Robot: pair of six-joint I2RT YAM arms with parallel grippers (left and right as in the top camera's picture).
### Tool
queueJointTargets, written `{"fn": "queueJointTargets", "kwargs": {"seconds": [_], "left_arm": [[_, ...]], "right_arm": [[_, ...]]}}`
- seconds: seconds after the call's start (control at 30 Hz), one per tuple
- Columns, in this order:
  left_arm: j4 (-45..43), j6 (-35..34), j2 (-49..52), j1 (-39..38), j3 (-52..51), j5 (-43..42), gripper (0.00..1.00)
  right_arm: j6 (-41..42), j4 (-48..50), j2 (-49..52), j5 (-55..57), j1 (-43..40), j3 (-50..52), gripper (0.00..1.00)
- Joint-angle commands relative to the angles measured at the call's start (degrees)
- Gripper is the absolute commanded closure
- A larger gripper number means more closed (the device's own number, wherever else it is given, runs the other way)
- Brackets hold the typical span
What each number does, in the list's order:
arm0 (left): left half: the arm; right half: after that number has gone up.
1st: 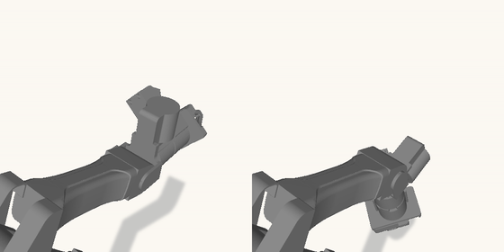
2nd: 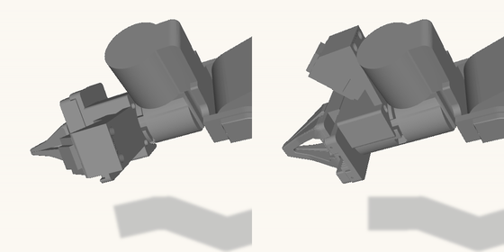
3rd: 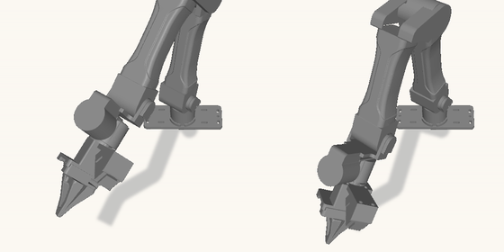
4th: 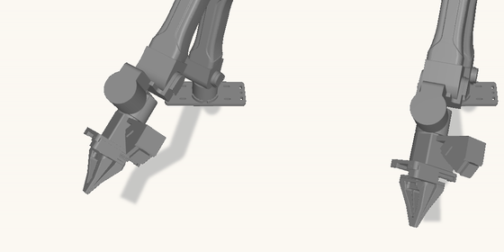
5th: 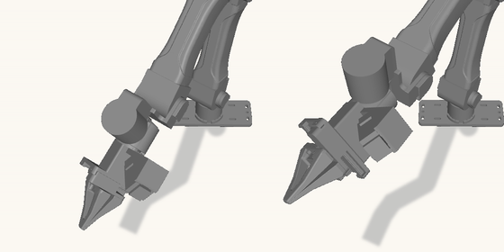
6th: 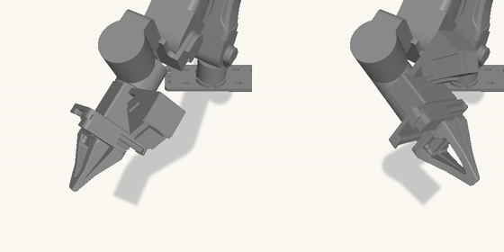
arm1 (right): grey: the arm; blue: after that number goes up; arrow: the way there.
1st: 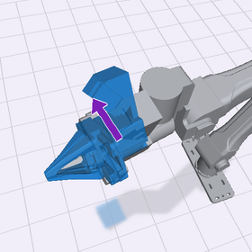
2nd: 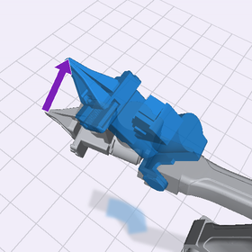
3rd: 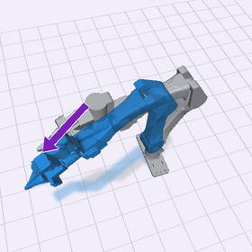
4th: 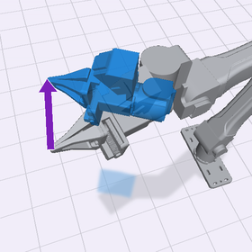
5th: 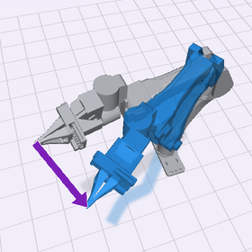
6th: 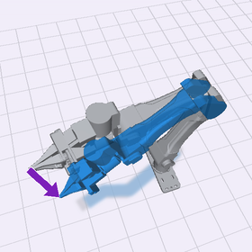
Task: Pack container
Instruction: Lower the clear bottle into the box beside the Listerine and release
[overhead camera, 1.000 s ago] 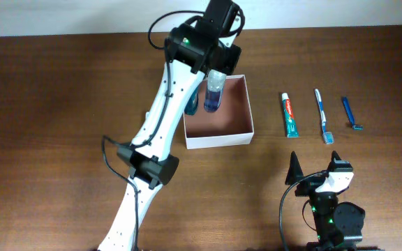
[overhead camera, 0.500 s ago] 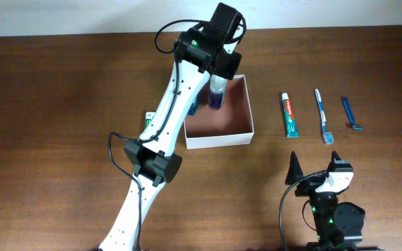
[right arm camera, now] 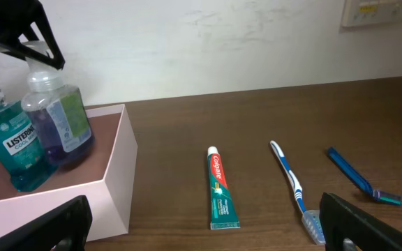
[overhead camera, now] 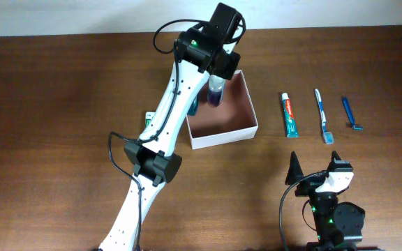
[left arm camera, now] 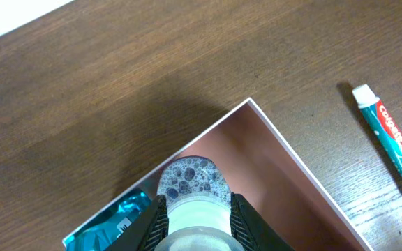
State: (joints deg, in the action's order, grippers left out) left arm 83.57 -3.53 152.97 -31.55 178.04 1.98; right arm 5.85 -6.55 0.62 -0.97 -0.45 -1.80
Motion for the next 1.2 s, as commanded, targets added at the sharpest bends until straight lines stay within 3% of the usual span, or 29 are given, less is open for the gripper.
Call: {"fn": "queueJointTargets", "kwargs": {"seconds": [0.0,0.3,0.8,0.87,1.17], "left_arm": [[0.61,0.35,-1.03,-0.17,0.81,0.90,0.70],[3.85,0.31,-1.03,-0.17,0.81,6.91,0.71],[3.98,-0.13,-1.03,1.03,0.81,6.86,0.69],[3.74,-0.13,-1.03,1.03,0.81,6.86,0.56],[3.32,-0.11,-1.03,1.03,0.81,6.86,0.51]], "right_arm": [[-0.07,-0.02,-0.44,-0.31,-0.48,0.48,0.01],[-0.07,-0.02,-0.44,-0.31,-0.48,0.48,0.01],[-0.07,-0.02,-0.44,-0.31,-0.48,0.48,0.02],[-0.07,-0.02,-0.44,-0.31,-0.48,0.48,0.02],[-0.07,-0.02,-0.42,-0.31,-0.48,0.48,0.02]]}}
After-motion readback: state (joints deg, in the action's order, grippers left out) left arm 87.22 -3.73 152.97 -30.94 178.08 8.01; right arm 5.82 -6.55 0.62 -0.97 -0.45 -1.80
